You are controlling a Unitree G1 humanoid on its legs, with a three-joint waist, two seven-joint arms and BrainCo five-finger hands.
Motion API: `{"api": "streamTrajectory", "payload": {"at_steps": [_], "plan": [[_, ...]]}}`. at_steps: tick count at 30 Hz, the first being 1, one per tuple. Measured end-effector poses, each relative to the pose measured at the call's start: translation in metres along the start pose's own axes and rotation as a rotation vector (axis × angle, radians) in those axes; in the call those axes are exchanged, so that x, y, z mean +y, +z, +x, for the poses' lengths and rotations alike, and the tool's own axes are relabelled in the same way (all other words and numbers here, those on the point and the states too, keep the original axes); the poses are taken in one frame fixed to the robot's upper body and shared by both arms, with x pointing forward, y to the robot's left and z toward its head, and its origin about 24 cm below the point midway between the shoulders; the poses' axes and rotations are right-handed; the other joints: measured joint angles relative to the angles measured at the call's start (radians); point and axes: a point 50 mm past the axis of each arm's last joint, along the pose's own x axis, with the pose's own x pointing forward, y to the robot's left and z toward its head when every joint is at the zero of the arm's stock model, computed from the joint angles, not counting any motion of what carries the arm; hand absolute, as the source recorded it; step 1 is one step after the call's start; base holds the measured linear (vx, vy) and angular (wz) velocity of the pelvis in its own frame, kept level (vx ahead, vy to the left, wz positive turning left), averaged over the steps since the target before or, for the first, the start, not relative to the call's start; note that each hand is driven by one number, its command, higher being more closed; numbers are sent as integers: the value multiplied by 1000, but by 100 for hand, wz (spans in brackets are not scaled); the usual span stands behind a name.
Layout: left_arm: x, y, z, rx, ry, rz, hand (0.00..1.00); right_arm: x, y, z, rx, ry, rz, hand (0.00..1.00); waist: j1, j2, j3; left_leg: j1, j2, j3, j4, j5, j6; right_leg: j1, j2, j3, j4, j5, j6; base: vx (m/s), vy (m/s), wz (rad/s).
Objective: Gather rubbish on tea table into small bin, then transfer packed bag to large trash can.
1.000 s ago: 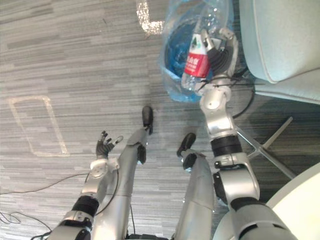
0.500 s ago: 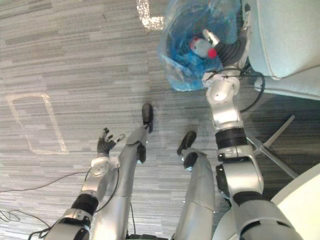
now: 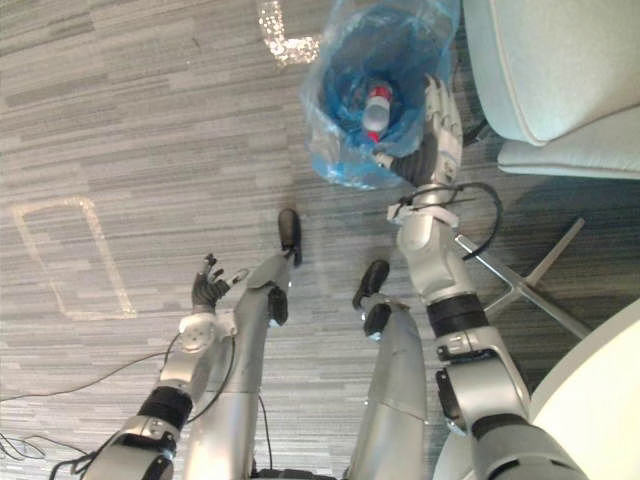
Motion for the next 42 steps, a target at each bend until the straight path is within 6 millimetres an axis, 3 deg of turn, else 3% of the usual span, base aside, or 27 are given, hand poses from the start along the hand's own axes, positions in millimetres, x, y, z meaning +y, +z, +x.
{"api": "streamTrajectory", "payload": {"at_steps": [9,19,20,34,42], "plan": [[-1,8,3,-37,-5,-25,0,36,-12,-4,32,206,-184,0,3,0,0,-34,4,-3,-5,1,2,-19,3,-17,-12,2,0,-52,14,1],[-7,14,4,-56,-19,-50,0,70,-18,-24,1,437,-348,0,5,2,-2,-57,-7,-27,-13,4,-2,-34,0,-34,-7,-1,1,-49,10,6],[-7,15,5,-61,-21,-52,0,72,-21,-26,13,452,-354,100,5,1,-4,-64,-9,-27,-10,4,-1,-44,-4,-33,1,-1,1,-60,11,5],[-16,20,4,-73,-38,-79,0,75,-26,-29,36,501,-367,100,4,1,-6,-70,-10,-29,6,6,-3,-51,-9,-34,23,-14,-8,-69,10,1],[-18,22,3,-77,-40,-98,0,68,-7,-20,3,419,-251,100,1,1,-6,-72,7,-29,38,9,3,-50,3,-29,34,-13,-9,-69,5,-5]]}}
